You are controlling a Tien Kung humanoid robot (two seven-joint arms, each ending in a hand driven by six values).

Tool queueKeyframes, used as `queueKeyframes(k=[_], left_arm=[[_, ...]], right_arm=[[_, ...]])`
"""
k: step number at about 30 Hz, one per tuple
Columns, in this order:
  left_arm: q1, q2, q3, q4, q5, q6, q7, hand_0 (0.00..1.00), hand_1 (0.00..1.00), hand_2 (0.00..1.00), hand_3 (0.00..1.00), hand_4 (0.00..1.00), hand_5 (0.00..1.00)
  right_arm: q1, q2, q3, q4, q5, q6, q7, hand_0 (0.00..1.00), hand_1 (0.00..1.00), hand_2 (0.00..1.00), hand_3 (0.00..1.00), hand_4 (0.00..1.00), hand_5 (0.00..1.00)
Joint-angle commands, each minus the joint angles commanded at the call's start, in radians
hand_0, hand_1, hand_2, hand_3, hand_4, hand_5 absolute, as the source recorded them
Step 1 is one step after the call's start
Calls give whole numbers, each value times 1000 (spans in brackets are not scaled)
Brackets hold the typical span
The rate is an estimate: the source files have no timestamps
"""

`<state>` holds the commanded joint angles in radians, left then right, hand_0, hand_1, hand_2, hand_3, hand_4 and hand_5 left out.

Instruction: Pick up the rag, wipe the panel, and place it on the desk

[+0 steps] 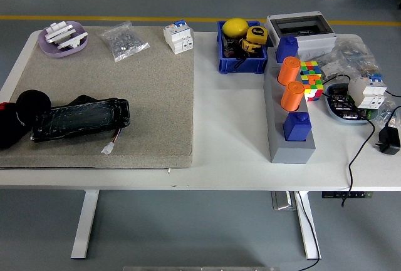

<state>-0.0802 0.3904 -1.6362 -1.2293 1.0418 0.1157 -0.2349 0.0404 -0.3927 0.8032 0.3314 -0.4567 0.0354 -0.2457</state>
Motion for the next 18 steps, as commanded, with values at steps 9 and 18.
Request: queueKeyframes(k=[9, 18], left_arm=[[10, 4, -1, 3, 2, 2, 0, 522, 664, 622, 591, 739, 30], [11, 10, 6, 13, 10, 3, 4, 525, 668, 623, 592, 739, 31]], right_arm=[[-2, 13, -4, -6, 10, -2, 3, 794, 702, 711, 681, 998, 728], [-4, 21, -1, -4, 8, -6, 7, 796, 702, 710, 682, 998, 729]])
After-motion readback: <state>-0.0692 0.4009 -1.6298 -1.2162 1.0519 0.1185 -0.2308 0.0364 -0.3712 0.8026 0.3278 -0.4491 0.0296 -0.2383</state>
